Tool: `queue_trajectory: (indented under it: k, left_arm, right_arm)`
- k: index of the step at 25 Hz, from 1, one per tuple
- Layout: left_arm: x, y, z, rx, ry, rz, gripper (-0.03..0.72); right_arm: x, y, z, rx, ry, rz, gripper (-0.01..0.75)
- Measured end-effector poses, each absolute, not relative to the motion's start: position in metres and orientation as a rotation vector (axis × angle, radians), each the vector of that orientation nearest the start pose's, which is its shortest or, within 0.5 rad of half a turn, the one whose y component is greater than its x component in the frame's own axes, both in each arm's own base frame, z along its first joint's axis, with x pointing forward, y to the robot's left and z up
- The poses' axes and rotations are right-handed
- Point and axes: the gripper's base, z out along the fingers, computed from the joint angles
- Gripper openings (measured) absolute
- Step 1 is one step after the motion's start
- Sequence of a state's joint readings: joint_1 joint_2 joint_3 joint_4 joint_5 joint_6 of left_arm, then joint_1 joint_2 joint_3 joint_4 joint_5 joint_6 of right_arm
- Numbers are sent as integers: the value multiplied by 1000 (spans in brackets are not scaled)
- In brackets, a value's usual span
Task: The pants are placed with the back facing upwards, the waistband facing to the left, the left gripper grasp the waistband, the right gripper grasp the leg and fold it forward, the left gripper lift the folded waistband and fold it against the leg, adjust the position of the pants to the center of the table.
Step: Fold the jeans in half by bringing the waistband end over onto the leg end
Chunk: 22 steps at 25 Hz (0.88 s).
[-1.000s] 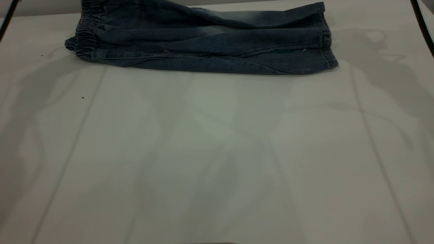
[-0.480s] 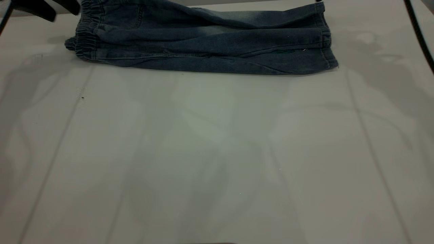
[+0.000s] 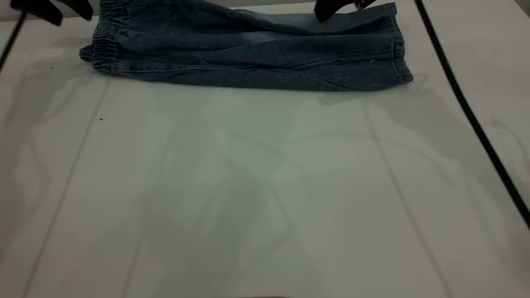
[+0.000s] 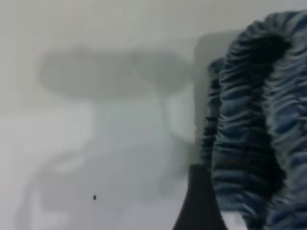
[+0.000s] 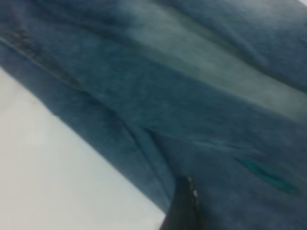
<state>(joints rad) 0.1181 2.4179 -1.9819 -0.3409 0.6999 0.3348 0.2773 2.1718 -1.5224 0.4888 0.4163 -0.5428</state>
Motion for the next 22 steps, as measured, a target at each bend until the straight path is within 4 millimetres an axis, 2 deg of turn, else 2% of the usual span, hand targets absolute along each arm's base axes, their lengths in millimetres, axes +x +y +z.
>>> queue_trajectory:
  k: [8, 14, 22]
  left_arm:
    - [535, 37, 112, -63, 2514, -278, 478]
    - [539, 28, 92, -14, 2494, -275, 478]
    - [544, 19, 74, 43, 2464, -227, 476]
  right_arm:
    - [443, 156, 148, -550, 2436, 327, 512]
    - [443, 164, 150, -504, 2407, 358, 512]
    - [447, 178, 157, -342, 2325, 415, 512]
